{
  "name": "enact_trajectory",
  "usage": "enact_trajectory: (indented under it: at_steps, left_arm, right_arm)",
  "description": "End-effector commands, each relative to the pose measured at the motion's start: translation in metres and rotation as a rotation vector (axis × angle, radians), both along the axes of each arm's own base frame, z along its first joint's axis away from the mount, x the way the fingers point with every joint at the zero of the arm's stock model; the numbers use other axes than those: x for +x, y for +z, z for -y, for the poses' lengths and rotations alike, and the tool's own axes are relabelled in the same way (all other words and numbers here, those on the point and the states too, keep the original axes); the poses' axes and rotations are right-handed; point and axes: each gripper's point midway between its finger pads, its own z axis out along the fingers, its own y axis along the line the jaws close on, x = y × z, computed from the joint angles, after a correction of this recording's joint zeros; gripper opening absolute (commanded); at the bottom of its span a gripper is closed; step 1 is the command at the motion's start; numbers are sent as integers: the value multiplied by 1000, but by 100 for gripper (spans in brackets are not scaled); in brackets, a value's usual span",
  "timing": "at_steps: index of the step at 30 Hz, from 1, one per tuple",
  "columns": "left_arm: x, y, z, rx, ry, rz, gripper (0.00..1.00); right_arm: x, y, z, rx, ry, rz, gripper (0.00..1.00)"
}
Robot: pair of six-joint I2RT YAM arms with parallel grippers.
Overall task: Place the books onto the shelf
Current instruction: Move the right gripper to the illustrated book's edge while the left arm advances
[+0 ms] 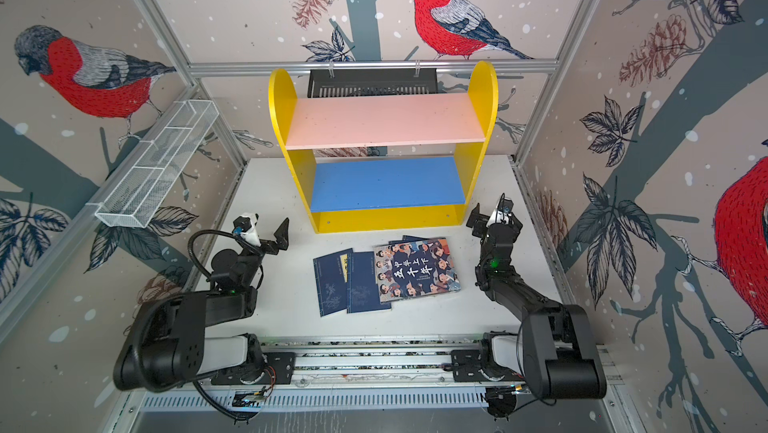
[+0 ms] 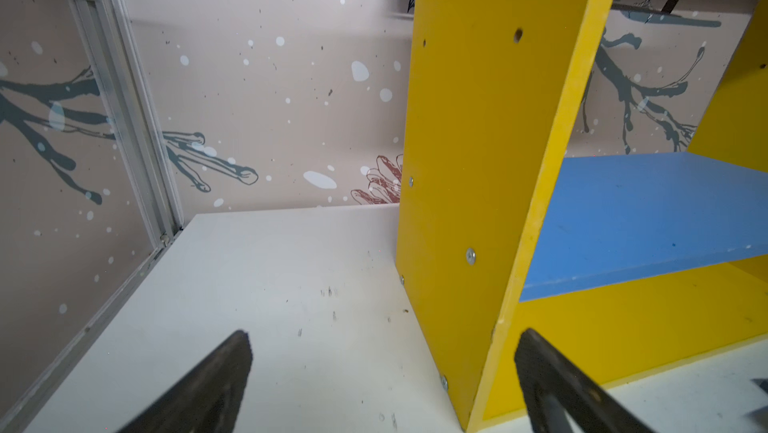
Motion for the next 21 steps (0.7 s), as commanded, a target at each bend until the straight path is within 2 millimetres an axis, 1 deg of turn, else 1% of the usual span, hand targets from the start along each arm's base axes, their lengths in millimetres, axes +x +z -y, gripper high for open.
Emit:
enact_trajectory:
  at_steps: [1, 4, 5, 10, 14, 16, 18, 20, 21]
  left_arm:
    - [3, -10, 4, -31, -32, -149, 99]
    - [-4, 1, 15, -35, -94, -201, 99]
    - [-7, 4, 20, -29, -119, -227, 99]
    - [-24, 15, 34, 8, -200, -383, 99]
    - [-39, 25, 42, 8, -249, -504, 99]
    - [-44, 30, 46, -14, -273, -549, 99]
    - [-47, 36, 51, -44, -297, -593, 99]
    - [-48, 41, 54, -84, -311, -638, 99]
    - [-49, 44, 58, -105, -328, -662, 99]
  right_arm:
    - [-20, -18, 16, 108, -164, -151, 100]
    - [-36, -21, 11, 202, -217, -215, 100]
    - [-42, -22, 6, 242, -215, -226, 100]
    - [-66, -20, -30, 363, -97, -274, 100]
    - [-92, -22, -53, 460, -31, -336, 100]
    - [-104, -27, -65, 527, 12, -377, 100]
    - [-116, -34, -74, 613, 21, -425, 100]
    - [-124, -37, -82, 674, 41, -470, 100]
    - [-128, -36, -91, 704, 79, -494, 100]
